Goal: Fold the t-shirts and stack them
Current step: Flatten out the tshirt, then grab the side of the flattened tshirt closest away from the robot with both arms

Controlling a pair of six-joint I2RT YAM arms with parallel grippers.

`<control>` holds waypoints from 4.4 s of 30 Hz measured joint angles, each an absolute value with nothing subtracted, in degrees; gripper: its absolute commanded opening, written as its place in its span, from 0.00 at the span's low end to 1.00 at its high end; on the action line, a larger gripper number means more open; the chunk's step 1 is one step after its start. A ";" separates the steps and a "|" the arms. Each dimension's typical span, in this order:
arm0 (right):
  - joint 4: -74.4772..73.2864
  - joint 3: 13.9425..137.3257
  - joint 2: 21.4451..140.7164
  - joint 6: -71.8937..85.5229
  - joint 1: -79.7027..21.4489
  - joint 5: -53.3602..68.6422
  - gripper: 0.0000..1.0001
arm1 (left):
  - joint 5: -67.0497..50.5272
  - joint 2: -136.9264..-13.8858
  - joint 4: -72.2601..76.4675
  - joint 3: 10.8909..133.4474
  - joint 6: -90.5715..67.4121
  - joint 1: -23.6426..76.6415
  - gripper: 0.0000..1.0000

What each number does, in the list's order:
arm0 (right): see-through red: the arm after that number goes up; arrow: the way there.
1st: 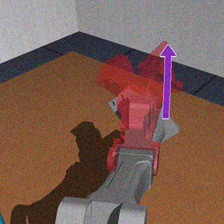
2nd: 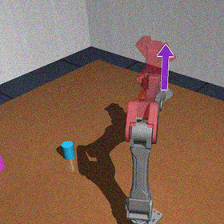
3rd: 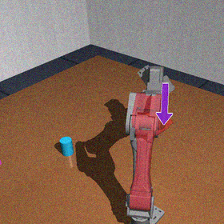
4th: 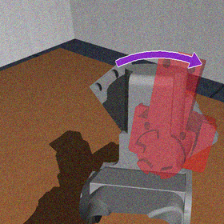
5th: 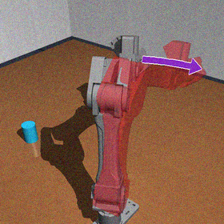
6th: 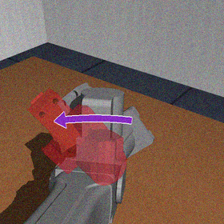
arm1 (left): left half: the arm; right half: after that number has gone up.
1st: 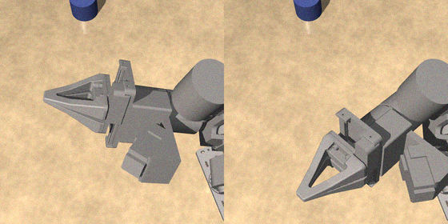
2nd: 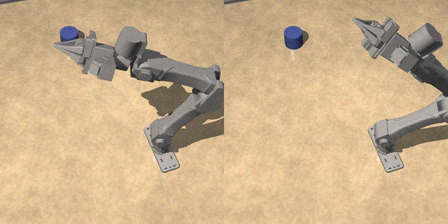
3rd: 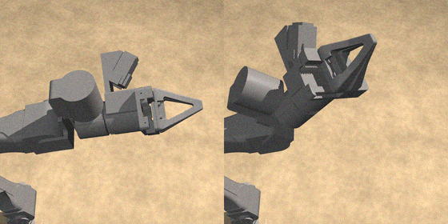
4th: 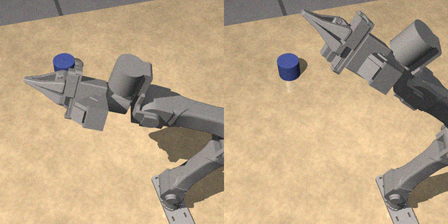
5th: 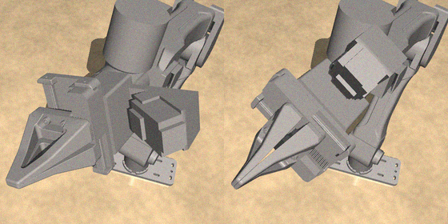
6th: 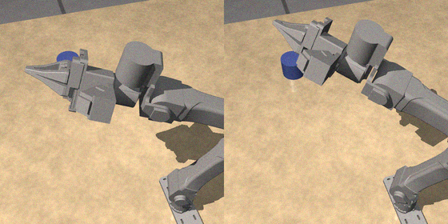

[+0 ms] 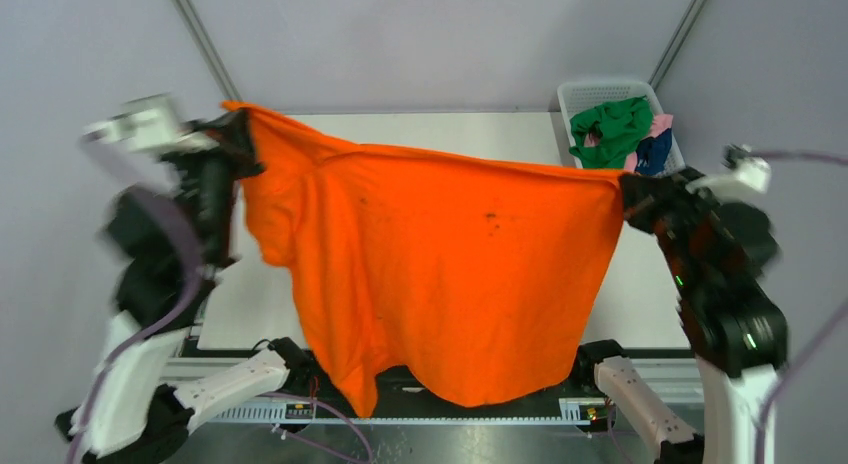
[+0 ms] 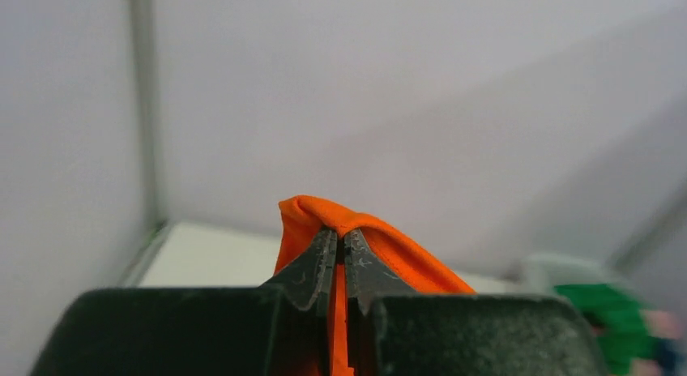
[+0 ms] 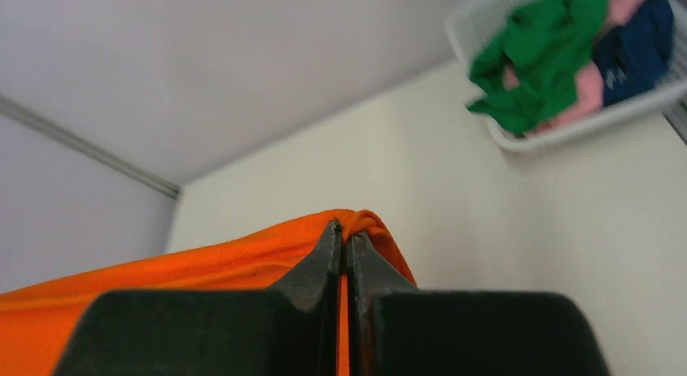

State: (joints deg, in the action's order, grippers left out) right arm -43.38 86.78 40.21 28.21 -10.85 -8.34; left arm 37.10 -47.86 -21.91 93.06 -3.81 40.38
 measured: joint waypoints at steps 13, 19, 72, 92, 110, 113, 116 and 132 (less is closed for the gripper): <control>-21.23 68.79 87.68 28.91 -10.46 -17.52 0.04 | 42.24 -101.23 -18.55 89.27 -11.88 17.56 0.00; -17.32 86.37 112.33 28.10 -10.17 -18.46 0.33 | 40.12 -128.27 -19.53 112.33 -10.31 15.40 0.42; -20.25 38.59 78.48 36.03 -14.13 -3.99 0.99 | 9.23 -77.38 -27.31 39.75 -42.26 14.28 0.99; -28.23 32.16 51.77 36.53 -13.76 -12.78 1.00 | 13.30 -53.65 -52.77 30.41 -61.80 41.39 0.79; -28.51 29.85 49.67 39.16 -13.72 -13.89 0.99 | 11.42 -50.92 -48.29 24.67 -67.92 43.46 0.00; -30.50 29.26 47.97 41.21 -13.72 -13.89 0.99 | 11.75 -49.82 -48.95 24.60 -67.88 43.46 0.00; -32.64 26.61 44.23 43.59 -13.72 -13.80 0.99 | 12.12 -48.16 -50.87 24.60 -67.88 43.46 0.00; -25.91 19.73 47.92 51.11 -13.72 -4.78 0.51 | 10.72 -40.42 -54.19 24.60 -67.77 43.46 0.00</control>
